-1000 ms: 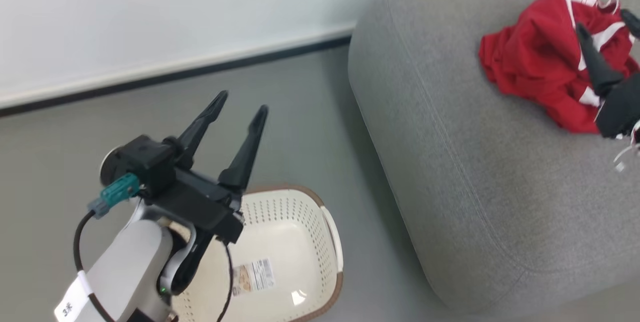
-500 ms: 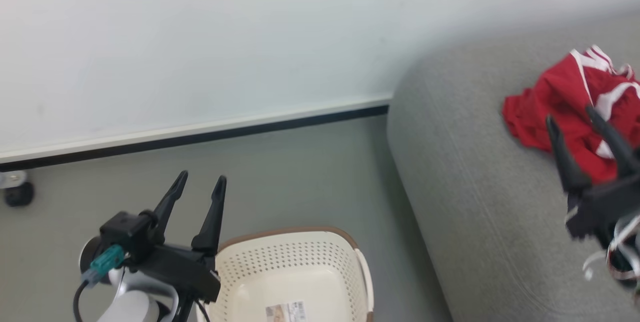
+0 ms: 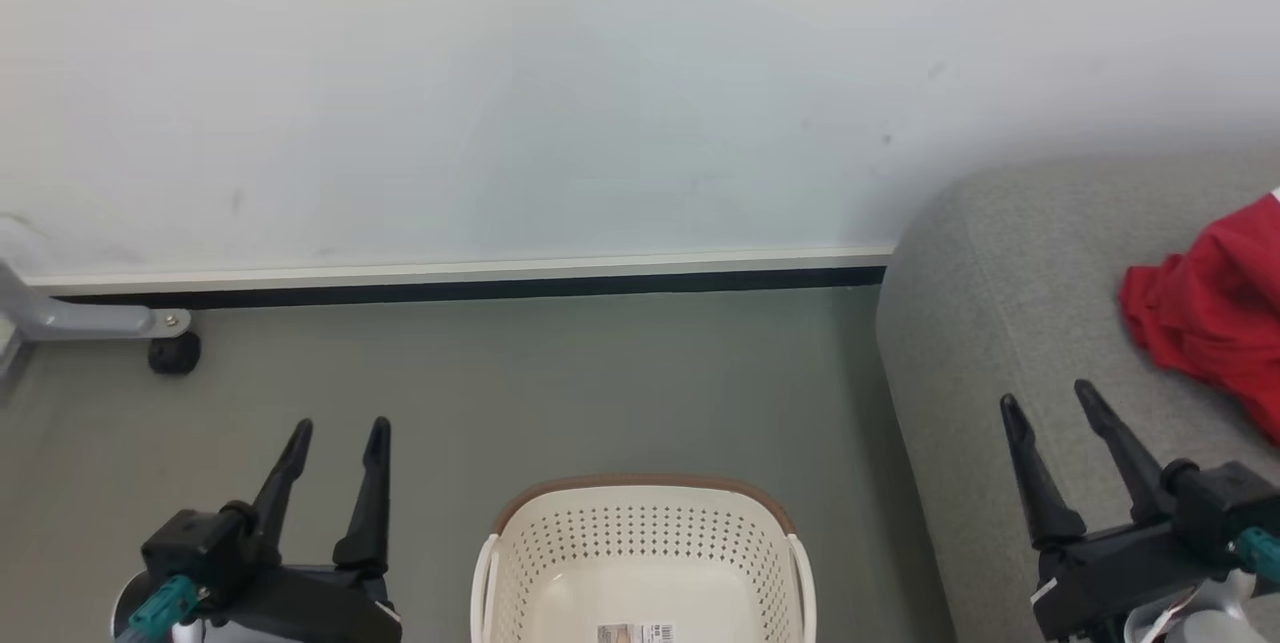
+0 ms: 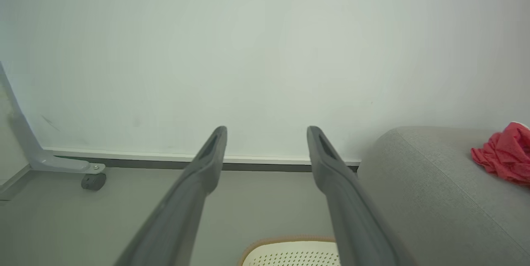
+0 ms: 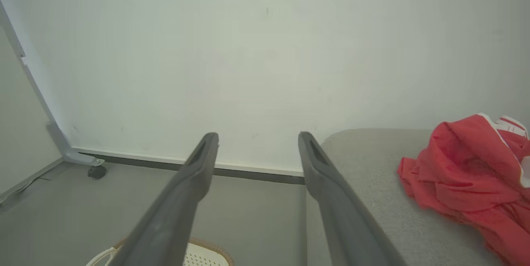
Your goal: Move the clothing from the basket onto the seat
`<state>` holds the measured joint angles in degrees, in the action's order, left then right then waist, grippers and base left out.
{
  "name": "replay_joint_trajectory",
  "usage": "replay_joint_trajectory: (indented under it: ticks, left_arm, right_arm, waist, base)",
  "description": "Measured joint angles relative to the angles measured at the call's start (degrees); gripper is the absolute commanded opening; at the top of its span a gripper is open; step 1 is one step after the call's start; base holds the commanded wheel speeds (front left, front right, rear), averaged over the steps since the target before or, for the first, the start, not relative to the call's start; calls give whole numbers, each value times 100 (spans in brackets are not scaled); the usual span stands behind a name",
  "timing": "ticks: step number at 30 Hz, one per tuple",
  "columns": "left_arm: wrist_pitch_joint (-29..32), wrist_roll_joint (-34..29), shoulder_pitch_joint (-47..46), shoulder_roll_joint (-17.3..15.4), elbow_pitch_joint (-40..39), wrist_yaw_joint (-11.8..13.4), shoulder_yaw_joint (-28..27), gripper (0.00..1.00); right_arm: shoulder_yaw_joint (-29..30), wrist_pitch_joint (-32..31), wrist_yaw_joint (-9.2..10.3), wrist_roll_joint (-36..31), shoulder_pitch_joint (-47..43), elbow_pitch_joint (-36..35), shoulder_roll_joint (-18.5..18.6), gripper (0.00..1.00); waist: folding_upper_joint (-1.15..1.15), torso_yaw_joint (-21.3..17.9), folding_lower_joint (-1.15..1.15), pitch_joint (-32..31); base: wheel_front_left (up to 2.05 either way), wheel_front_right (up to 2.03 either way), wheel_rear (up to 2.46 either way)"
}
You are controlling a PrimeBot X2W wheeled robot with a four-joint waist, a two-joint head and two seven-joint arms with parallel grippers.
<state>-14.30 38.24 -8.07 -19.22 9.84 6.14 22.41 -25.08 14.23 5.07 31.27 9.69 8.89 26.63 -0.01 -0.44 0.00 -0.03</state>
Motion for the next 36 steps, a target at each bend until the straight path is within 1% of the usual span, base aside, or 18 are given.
replay_joint_trajectory:
  ticks: [2,5,10,16,21,26,36]
  left_arm:
    - [0,-19,74,16,-18,46,-101,100]
    - [-1,-54,179,54,-71,48,-326,100]
    - [-1,-210,359,145,-133,49,-531,100]
    - [-1,-350,421,215,-193,75,-728,100]
    - [-1,-427,436,327,-263,75,-759,100]
    - [-1,-617,470,367,-313,76,-866,100]
    - [-1,-712,477,457,-338,43,-944,100]
  right_arm:
    - [5,4,41,-40,-136,-115,-59,100]
    - [67,5,96,-76,-247,-215,-188,100]
    - [100,7,134,-286,-378,-412,-354,100]
    - [226,7,155,-606,-416,-706,-361,100]
    - [475,22,175,-665,-444,-860,-359,100]
    - [731,31,200,-720,-545,-991,-399,100]
    - [931,32,205,-867,-611,-1102,-552,100]
  waist:
    - [0,87,0,-11]
    - [0,193,0,-7]
    - [1,264,0,29]
    - [1,224,0,45]
    - [1,186,0,63]
    - [1,154,0,91]
    - [1,112,0,128]
  base:
    - [0,0,0]
    - [0,0,0]
    - [0,0,0]
    - [0,0,0]
    - [0,0,0]
    - [0,0,0]
    - [0,0,0]
